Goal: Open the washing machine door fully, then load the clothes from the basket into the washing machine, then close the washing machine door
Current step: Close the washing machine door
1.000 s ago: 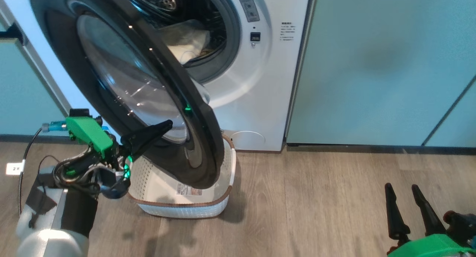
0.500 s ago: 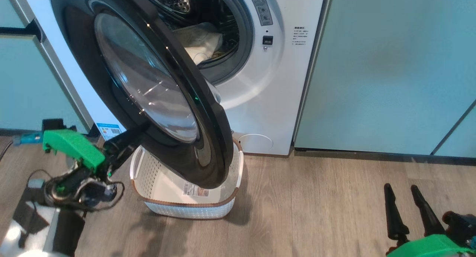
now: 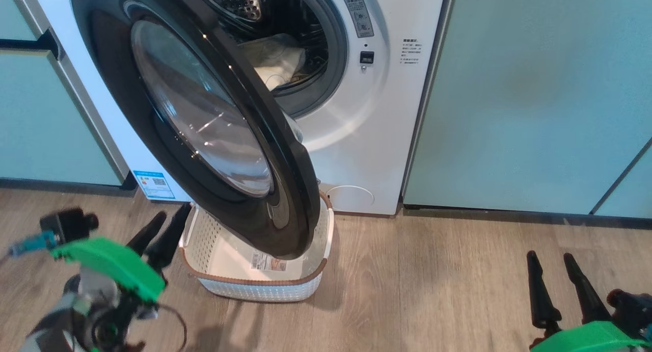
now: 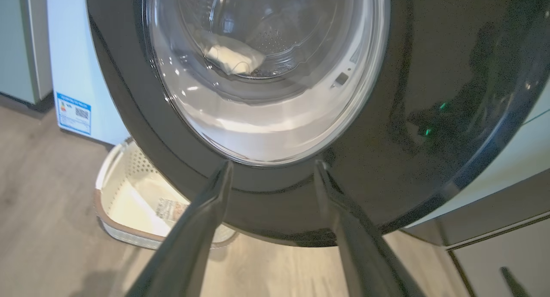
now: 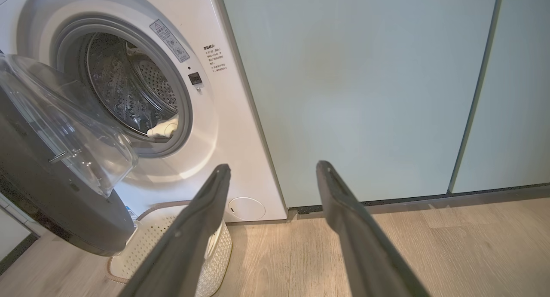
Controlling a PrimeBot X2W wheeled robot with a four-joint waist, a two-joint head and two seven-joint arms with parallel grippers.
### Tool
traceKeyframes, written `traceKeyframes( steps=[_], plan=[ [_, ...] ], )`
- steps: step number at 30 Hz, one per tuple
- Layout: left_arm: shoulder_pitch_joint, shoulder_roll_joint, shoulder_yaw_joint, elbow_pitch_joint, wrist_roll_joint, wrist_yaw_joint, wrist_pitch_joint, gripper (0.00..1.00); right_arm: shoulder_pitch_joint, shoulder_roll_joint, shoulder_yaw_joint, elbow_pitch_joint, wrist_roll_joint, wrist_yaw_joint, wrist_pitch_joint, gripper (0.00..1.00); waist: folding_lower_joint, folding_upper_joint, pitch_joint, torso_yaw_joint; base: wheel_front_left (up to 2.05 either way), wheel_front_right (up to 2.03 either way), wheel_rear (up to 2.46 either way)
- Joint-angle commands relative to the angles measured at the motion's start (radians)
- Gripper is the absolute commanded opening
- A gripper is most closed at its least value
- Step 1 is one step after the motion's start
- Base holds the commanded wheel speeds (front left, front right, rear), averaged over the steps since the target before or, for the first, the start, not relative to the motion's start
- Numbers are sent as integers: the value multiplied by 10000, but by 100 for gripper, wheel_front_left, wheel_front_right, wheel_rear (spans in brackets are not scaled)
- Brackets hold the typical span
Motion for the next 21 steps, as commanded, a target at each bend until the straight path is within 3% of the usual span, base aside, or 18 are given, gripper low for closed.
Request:
traceKeyframes(
  steps=[1,5,9,21],
  plan=[
    [-374,564,188,-176,319,-14,-515,100,-168,-133,144,-352,4,-29,-67,100,0,-1,-9,11,0,0,0],
    [-291,858,-597,528,1122,-14,-2179,100,-141,-121,140,-346,6,-29,-67,100,0,-1,-47,47,0,0,0],
    [-392,893,-812,1107,2143,-15,-2736,100,-115,-109,116,-348,13,-29,-67,100,0,-1,-46,93,0,0,0],
    [329,-581,1365,686,5107,-15,-2785,100,-161,-66,66,-329,3,-29,-67,100,0,-1,31,84,0,0,0]
  ],
)
